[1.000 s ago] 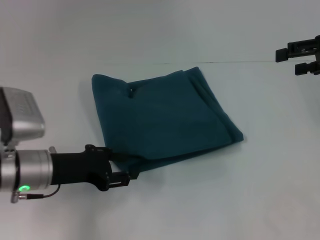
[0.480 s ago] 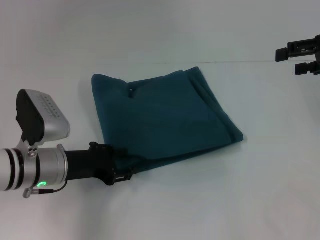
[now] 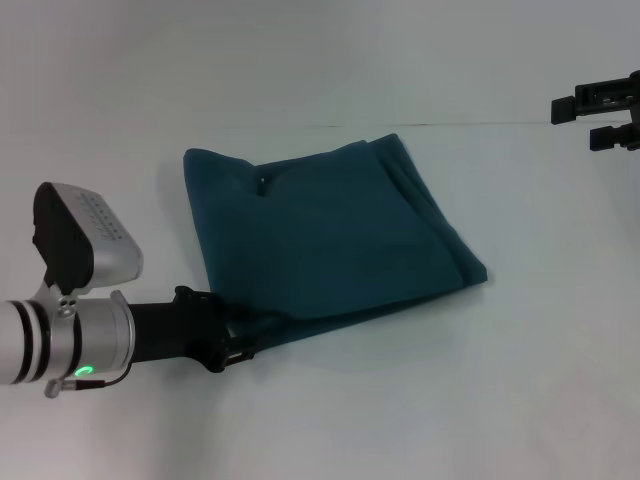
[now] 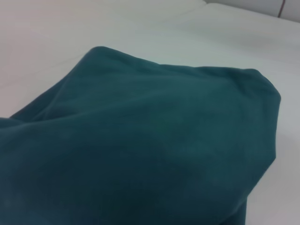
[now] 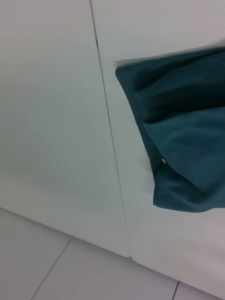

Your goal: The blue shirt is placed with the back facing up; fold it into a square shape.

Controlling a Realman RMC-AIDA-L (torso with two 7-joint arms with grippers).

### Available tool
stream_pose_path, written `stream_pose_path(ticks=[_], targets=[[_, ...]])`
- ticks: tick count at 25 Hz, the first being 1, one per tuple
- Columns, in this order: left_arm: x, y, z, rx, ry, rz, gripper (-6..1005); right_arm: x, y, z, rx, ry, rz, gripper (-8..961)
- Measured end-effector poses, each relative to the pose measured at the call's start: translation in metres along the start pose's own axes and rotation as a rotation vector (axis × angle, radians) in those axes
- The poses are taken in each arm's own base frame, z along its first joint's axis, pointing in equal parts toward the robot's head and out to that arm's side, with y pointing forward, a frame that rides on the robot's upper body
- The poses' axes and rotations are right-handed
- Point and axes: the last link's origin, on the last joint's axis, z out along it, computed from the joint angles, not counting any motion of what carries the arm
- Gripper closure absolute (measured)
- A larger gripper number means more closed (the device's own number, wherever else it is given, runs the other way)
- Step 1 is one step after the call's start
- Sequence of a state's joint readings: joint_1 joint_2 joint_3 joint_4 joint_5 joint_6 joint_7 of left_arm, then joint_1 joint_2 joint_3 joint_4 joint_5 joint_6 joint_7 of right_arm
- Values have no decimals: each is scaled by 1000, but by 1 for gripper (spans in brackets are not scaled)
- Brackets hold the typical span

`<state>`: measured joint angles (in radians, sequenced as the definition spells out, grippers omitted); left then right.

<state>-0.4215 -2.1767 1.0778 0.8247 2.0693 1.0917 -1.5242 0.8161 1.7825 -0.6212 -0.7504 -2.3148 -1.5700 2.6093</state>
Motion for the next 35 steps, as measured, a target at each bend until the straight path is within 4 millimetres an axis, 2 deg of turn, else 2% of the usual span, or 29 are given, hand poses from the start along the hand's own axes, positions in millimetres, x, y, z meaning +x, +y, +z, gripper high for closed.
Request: stream_pose_path(ticks=[3, 17, 22, 28, 35], targets=[[0, 1, 2, 1, -10, 11, 546, 0, 0, 0, 0, 0, 0, 6], [0, 0, 3, 20, -21, -17, 673, 1, -2, -1, -1, 1, 8, 7], [1, 1, 5, 22, -27, -2, 897, 0, -2, -1, -1, -1, 9, 7], [5, 1, 2, 15, -17, -55, 963, 0, -2, -3, -5, -8, 14, 7], [7, 4, -9, -36, 8, -76, 986, 0, -3, -4, -6, -8, 16, 7]])
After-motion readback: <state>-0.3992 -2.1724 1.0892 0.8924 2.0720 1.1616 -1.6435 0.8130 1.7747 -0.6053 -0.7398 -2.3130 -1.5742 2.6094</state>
